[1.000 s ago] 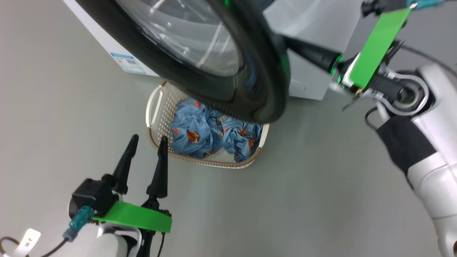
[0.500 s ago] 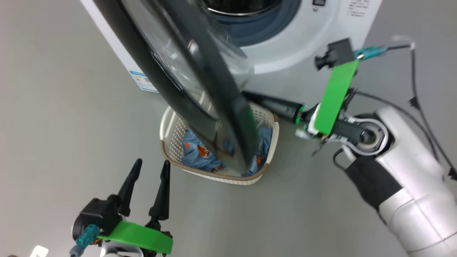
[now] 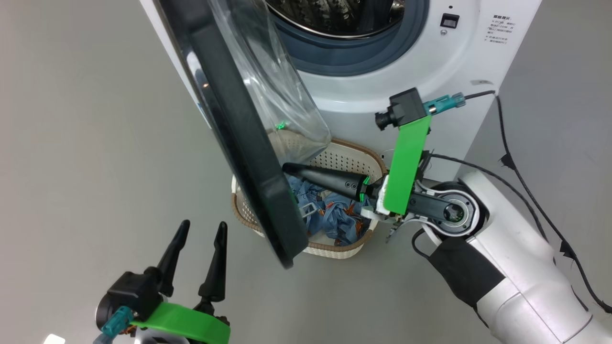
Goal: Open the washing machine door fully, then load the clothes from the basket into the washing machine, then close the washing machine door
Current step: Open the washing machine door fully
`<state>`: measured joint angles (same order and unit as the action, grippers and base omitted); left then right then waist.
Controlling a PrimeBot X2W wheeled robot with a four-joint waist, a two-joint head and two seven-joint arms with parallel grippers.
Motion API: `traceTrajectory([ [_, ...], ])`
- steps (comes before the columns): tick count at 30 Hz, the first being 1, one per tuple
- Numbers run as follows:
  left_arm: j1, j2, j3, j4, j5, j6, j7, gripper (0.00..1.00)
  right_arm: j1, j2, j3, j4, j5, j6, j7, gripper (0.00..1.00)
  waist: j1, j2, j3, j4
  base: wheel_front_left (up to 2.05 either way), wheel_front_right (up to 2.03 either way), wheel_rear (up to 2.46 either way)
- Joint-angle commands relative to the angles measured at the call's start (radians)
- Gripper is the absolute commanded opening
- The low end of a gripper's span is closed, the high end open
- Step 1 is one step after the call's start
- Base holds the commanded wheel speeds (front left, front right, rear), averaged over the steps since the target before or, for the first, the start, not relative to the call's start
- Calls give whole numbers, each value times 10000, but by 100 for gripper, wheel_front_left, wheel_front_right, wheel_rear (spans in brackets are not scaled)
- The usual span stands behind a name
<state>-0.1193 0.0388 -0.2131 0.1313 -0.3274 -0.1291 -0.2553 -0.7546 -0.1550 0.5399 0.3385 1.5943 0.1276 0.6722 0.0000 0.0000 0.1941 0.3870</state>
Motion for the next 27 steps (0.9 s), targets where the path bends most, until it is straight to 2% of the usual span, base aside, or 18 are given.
traceTrajectory([
  [1,26,170,377,-248,132,-16,-65,100,162,366,169,-275,-133,31,56,0,0,0,-20,-35,0,0,0],
  [5,45,189,402,-226,107,-16,-65,100,227,345,169,-89,-379,31,-253,0,0,0,-99,-174,0,0,0],
  [6,53,211,409,-207,94,-16,-65,100,236,312,147,-54,-456,31,-387,11,0,0,-126,-232,0,0,0],
  [8,55,260,399,-170,56,-16,-65,100,293,226,91,22,-606,31,-722,100,0,0,-189,-351,0,0,0],
  [17,159,532,343,1,-40,-16,-65,100,1011,-452,106,198,-878,31,-1578,100,0,0,-652,-895,0,0,0],
  [27,645,917,527,-39,-66,-16,-65,100,2210,-1507,401,167,-1504,31,-3330,100,0,0,-1054,-1630,0,0,0],
])
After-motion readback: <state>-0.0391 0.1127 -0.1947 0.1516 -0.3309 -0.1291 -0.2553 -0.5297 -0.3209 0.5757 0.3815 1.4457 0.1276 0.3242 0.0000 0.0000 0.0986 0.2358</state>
